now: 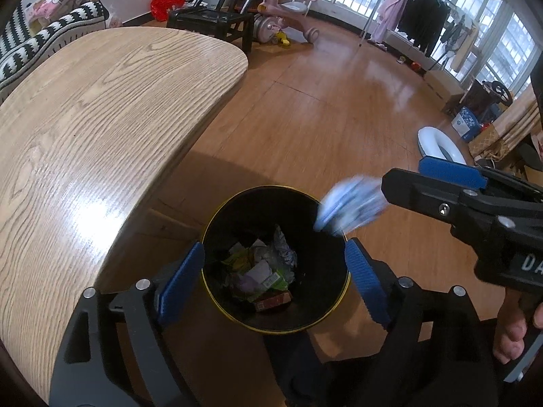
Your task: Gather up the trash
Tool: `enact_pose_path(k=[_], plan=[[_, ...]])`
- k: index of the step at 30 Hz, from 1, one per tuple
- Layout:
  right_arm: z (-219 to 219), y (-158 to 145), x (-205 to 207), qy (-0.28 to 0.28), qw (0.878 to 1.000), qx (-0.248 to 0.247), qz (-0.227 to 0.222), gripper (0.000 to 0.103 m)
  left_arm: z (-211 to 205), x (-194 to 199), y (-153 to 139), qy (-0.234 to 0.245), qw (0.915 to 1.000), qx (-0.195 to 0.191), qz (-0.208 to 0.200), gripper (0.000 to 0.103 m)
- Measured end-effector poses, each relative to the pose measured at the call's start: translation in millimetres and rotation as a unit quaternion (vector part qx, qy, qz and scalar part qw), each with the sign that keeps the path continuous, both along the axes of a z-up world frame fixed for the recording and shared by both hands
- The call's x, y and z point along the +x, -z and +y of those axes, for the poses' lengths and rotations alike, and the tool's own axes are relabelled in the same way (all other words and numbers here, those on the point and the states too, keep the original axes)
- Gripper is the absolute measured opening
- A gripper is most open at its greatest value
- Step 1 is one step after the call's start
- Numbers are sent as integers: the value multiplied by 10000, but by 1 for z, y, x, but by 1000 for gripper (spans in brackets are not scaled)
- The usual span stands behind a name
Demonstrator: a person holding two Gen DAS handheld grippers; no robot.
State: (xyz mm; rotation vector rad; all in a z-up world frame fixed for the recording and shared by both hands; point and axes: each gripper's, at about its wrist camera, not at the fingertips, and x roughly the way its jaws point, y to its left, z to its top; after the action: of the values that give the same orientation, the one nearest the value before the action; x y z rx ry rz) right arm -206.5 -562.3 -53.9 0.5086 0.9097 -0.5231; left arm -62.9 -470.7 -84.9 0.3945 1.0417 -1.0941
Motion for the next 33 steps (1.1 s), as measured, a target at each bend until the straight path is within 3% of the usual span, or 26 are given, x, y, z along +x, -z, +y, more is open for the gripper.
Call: enact_pose_path(k=[9, 12, 15, 20, 24, 28, 33], plan=[[-1, -1, -1, 15, 10000, -24, -28, 70, 4, -1, -2, -16, 10000, 9, -56, 83], [1, -3, 1, 11, 10000, -33, -64, 76, 14, 2, -8, -89, 9999, -33, -101, 83], [6, -8, 7, -65, 9997, -40, -218, 86, 35, 10, -20, -270, 9993, -79, -251, 87], [35, -29, 33, -355, 9979, -127, -518, 95, 98, 38, -45, -984, 9934, -152, -564, 93], [78, -49, 72, -923, 9925, -414, -685, 96, 168, 65, -65, -1876, 9777, -179, -928, 96], [137, -62, 117, -1630, 9812, -605, -840, 96, 255, 91, -76, -2936, 9471, 26, -1292, 96], [219, -69, 163, -2572, 9597, -713, -881, 96, 347, 105, -90, -3822, 9114, 166, -1520, 96]])
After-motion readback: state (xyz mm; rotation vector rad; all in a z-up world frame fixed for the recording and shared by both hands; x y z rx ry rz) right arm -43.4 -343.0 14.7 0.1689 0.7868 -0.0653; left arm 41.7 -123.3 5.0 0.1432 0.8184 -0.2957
